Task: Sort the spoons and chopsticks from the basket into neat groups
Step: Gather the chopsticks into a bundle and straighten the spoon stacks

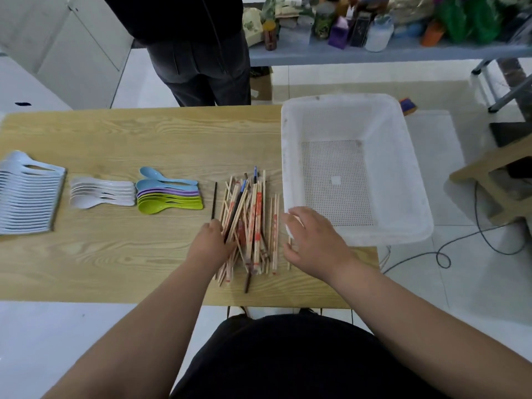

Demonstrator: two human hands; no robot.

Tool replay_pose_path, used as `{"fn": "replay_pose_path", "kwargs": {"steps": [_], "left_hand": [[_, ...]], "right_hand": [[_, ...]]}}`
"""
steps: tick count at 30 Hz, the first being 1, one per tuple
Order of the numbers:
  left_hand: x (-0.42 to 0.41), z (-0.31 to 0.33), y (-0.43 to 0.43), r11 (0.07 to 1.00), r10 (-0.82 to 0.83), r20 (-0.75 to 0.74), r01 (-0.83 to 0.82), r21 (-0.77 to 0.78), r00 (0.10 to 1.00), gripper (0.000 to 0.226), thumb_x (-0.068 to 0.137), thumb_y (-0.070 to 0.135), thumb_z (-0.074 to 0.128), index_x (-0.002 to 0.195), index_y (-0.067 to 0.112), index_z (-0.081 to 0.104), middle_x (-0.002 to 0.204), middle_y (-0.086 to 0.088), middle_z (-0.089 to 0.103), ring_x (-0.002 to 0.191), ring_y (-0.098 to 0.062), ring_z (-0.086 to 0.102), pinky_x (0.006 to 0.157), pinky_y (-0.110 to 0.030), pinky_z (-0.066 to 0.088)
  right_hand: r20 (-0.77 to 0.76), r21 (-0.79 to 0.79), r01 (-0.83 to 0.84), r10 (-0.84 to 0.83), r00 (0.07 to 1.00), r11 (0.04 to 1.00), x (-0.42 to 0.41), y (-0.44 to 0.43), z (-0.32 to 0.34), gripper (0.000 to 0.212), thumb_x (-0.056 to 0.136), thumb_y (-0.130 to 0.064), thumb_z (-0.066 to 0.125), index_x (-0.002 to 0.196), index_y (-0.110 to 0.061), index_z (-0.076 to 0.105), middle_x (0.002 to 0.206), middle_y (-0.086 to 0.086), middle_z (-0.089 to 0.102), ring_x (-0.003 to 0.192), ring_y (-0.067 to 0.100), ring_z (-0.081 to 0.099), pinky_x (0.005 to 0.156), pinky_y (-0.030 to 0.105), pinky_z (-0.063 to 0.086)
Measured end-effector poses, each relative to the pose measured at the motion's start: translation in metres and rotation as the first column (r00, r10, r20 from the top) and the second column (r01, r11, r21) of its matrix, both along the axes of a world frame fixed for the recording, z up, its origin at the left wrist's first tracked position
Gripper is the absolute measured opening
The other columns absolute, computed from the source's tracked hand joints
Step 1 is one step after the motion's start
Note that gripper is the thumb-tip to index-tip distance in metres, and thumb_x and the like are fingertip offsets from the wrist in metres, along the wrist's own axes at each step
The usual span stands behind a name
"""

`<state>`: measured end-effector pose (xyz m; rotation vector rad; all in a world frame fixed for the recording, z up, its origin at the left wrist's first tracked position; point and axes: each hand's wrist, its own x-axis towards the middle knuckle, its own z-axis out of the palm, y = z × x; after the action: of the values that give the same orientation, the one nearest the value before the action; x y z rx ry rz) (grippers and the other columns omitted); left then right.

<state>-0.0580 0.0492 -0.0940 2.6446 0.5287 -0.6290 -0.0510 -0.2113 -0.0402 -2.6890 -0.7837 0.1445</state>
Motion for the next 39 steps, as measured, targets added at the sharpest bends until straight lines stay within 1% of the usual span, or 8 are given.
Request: {"fn": "replay_pose_path", "kwargs": {"steps": [3, 5, 11, 16, 22, 29, 34, 39], "left_hand": [[0.010, -0.006, 0.004, 0.998, -0.058, -0.047, 0.058, 0.008, 0.997, 0.041, 0.087, 0.032, 0.072, 0.112, 0.008, 0.051, 0.113, -0.017, 0.060, 0.106, -0.037, 0.062, 0.082, -0.040, 0.050], [0.013, -0.011, 0.006, 0.998, -0.067, -0.035, 0.067, -0.018, 0.997, 0.031, 0.088, 0.024, 0.066, 0.110, 0.007, 0.052, 0.113, -0.020, 0.063, 0.105, -0.039, 0.063, 0.081, -0.039, 0.049], [0.009, -0.011, 0.019, 0.987, -0.043, -0.006, 0.041, -0.156, 0.999, 0.017, 0.085, 0.017, 0.064, 0.098, 0.017, 0.053, 0.094, -0.010, 0.065, 0.086, -0.030, 0.062, 0.067, -0.029, 0.039], [0.001, -0.017, 0.037, 0.925, 0.091, -0.006, -0.087, -0.370, 0.996, 0.016, 0.086, 0.007, 0.057, 0.098, 0.017, 0.051, 0.075, -0.001, 0.069, 0.045, 0.002, 0.060, 0.038, -0.013, 0.037], [-0.004, -0.018, 0.049, 0.785, 0.238, -0.158, -0.285, -0.549, 0.958, 0.028, 0.088, 0.004, 0.049, 0.111, 0.019, 0.046, 0.095, -0.013, 0.068, 0.083, -0.032, 0.069, 0.070, -0.043, 0.060], [-0.011, -0.013, 0.059, 0.666, 0.275, -0.259, -0.378, -0.643, 0.926, 0.027, 0.094, 0.011, 0.042, 0.119, 0.010, 0.053, 0.076, -0.010, 0.058, 0.061, -0.025, 0.047, 0.059, -0.033, 0.040], [-0.016, -0.005, 0.067, 0.516, 0.318, -0.341, -0.463, -0.720, 0.885, 0.022, 0.093, -0.003, 0.039, 0.108, 0.001, 0.054, 0.070, -0.008, 0.053, 0.053, -0.016, 0.047, 0.049, -0.029, 0.043], [-0.016, 0.004, 0.073, 0.436, 0.349, -0.362, -0.491, -0.754, 0.865, 0.040, 0.090, -0.015, 0.030, 0.115, 0.004, 0.054, 0.094, -0.009, 0.057, 0.060, -0.013, 0.053, 0.057, -0.030, 0.048]], "right_hand": [[0.103, 0.006, -0.185, 0.183, 0.978, 0.983, -0.011, 0.036, -0.001, 0.042, 0.090, -0.022, 0.057, 0.129, -0.007, 0.060, 0.129, 0.013, 0.058, 0.126, 0.031, 0.051, 0.107, 0.045, 0.044], [-0.084, 0.032, -0.186, 0.188, 0.979, 0.982, -0.021, 0.061, -0.004, 0.045, 0.092, -0.023, 0.055, 0.135, -0.010, 0.055, 0.126, 0.009, 0.059, 0.114, 0.027, 0.057, 0.092, 0.041, 0.053], [-0.561, -0.131, 0.464, -0.452, 0.694, 0.876, -0.010, 0.104, -0.031, 0.061, 0.094, -0.049, 0.060, 0.142, -0.017, 0.041, 0.134, 0.007, 0.056, 0.108, 0.024, 0.063, 0.082, 0.036, 0.056], [-0.564, -0.258, 0.603, -0.625, 0.540, 0.755, 0.007, 0.118, -0.050, 0.058, 0.089, -0.052, 0.067, 0.132, -0.016, 0.051, 0.119, 0.004, 0.064, 0.101, 0.024, 0.065, 0.077, 0.037, 0.056], [-0.516, -0.242, 0.661, -0.671, 0.533, 0.710, 0.002, 0.136, -0.054, 0.022, 0.087, -0.034, 0.069, 0.087, -0.026, 0.049, 0.078, -0.006, 0.058, 0.063, 0.011, 0.055, 0.047, 0.025, 0.033], [-0.531, -0.238, 0.741, -0.722, 0.442, 0.628, -0.001, 0.138, -0.046, 0.021, 0.094, -0.026, 0.060, 0.111, -0.014, 0.063, 0.092, 0.002, 0.068, 0.056, 0.012, 0.057, 0.043, 0.022, 0.032], [-0.622, -0.179, 0.845, -0.723, 0.300, 0.504, -0.006, 0.135, -0.044, 0.022, 0.095, -0.016, 0.054, 0.114, -0.009, 0.064, 0.091, 0.004, 0.066, 0.062, 0.014, 0.057, 0.047, 0.024, 0.040], [-0.855, 0.003, 0.984, -0.510, 0.094, 0.178, -0.023, 0.142, -0.045, 0.054, 0.094, -0.012, 0.063, 0.146, -0.012, 0.047, 0.124, 0.013, 0.069, 0.108, 0.029, 0.067, 0.091, 0.052, 0.057]]}}
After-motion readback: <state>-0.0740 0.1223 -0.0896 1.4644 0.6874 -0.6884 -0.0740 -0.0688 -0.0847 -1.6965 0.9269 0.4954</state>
